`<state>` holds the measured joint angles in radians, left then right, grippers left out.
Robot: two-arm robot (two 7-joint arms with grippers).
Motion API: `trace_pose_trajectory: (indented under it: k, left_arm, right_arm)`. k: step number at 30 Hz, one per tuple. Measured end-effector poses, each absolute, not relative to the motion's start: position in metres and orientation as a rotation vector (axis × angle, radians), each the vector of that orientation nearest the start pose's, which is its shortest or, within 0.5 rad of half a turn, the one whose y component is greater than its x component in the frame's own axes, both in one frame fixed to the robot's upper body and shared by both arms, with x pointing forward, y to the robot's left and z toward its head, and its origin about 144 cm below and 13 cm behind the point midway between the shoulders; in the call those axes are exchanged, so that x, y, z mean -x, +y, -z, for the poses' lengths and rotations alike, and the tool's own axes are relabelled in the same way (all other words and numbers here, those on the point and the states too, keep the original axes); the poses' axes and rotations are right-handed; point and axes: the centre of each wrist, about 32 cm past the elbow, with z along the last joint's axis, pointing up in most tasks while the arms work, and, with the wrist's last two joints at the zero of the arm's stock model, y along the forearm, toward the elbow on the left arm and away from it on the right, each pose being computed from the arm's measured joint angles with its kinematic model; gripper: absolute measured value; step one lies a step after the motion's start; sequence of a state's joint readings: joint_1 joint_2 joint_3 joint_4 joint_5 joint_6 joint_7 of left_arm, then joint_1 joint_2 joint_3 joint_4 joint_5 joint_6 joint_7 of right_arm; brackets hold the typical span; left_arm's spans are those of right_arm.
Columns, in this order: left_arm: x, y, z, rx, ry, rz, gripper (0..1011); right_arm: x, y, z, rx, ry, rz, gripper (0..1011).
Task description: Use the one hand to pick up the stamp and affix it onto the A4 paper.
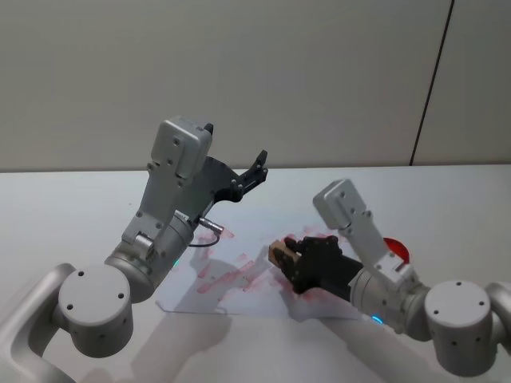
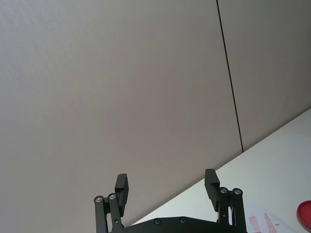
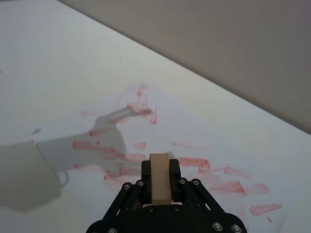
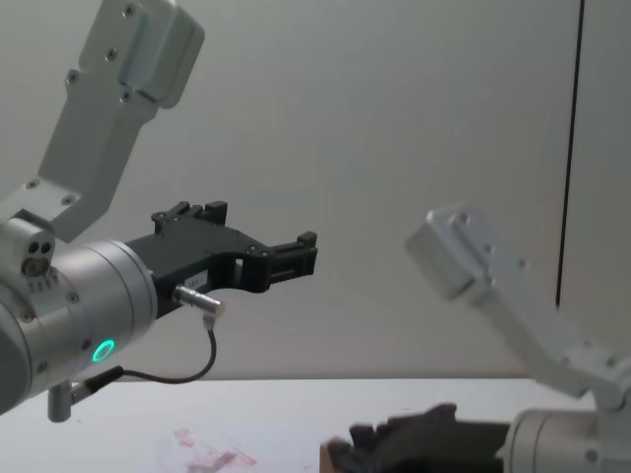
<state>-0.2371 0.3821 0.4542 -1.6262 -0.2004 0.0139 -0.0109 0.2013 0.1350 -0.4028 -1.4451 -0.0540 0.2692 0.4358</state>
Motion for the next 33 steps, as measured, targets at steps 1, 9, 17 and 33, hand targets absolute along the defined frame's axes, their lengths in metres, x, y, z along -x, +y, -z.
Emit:
trace_pose_trajectory:
  k: [1, 9, 17, 33]
  left_arm:
    - [-0.492, 0.198, -1.204, -0.061, -0.268, -1.124, 1002]
    - [-0.492, 0.198, -1.204, -0.061, -0.268, -1.124, 1001]
    - [-0.492, 0.198, -1.204, -0.061, -0.268, -1.124, 1001]
    - [-0.492, 0.198, -1.204, -0.061, -0.268, -1.124, 1001]
  right_arm:
    - [-0.494, -0.147, -1.152, 0.376, 0.014, 0.783, 205]
    - [-0.496, -0.146, -1.139, 0.427, 0.022, 0.776, 205]
    - [-0.498, -0.145, -1.133, 0.443, 0.027, 0.776, 205]
    - [-0.501, -0.146, -1.141, 0.378, 0.040, 0.803, 206]
